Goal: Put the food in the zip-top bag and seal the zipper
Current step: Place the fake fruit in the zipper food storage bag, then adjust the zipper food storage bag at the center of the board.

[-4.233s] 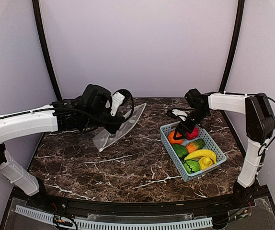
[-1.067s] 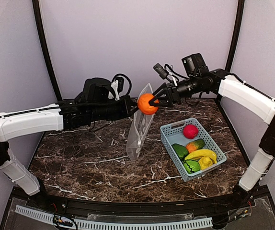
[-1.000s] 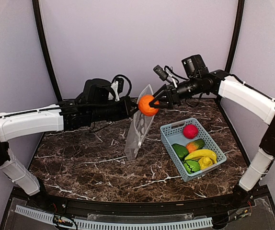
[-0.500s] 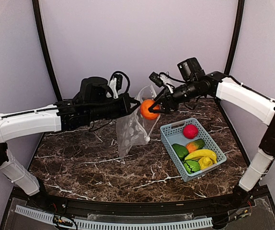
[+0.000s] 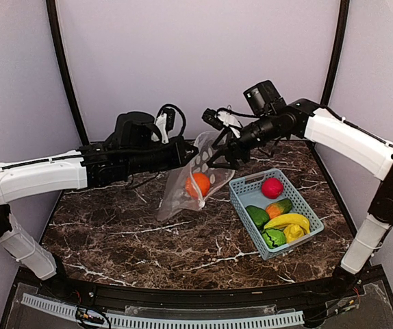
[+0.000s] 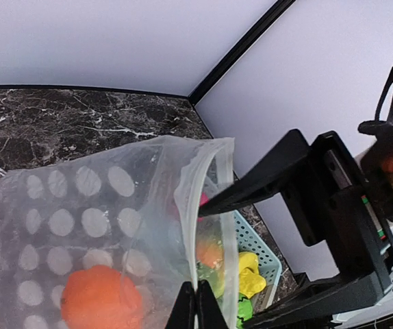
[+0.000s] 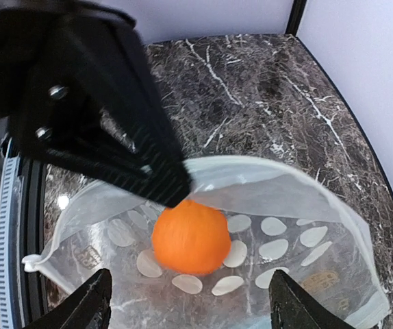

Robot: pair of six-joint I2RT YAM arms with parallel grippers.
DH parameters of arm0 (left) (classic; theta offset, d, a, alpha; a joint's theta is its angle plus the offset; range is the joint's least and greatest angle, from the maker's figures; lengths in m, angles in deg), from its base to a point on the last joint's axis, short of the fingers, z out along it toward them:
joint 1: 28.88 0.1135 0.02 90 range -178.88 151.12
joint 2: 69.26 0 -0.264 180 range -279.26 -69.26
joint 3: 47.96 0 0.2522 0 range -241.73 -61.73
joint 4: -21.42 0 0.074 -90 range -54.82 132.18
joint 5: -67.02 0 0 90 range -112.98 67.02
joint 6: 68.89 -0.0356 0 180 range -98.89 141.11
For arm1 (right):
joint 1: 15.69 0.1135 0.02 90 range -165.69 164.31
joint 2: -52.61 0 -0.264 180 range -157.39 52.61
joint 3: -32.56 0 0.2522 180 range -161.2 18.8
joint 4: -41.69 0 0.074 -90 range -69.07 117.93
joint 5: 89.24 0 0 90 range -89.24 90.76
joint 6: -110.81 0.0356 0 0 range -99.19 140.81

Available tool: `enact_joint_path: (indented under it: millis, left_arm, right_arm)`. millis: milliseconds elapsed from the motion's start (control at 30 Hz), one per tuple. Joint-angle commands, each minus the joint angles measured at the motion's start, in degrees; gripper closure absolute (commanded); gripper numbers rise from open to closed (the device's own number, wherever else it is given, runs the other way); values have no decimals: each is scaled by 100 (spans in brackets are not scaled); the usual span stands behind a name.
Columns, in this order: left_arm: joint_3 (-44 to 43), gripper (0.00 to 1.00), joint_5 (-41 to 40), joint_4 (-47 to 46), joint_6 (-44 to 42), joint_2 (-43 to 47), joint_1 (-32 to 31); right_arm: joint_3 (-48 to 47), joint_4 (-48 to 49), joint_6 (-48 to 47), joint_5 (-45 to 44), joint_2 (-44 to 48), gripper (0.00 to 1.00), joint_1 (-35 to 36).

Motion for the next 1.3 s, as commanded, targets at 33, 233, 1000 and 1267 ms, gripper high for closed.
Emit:
enact_joint_path:
  millis: [33,233,1000,1267]
  left_arm:
    - [-178,99,-40,761,-578,311,17]
    - [-582,99,261,1506,-1107,212,22]
    - [-1162,99,397,2683,-1951,27,165]
    - [-1626,99,56,3260,-2295,-206,229]
  right_arm:
    - [3,-1026,-1661,509,584,28,38]
    - [337,-1185,-2607,-223,907,33,487]
    - [-102,-1214,-3225,-1751,646,100,1431]
    - [44,-1022,-3279,-1821,524,91,1431]
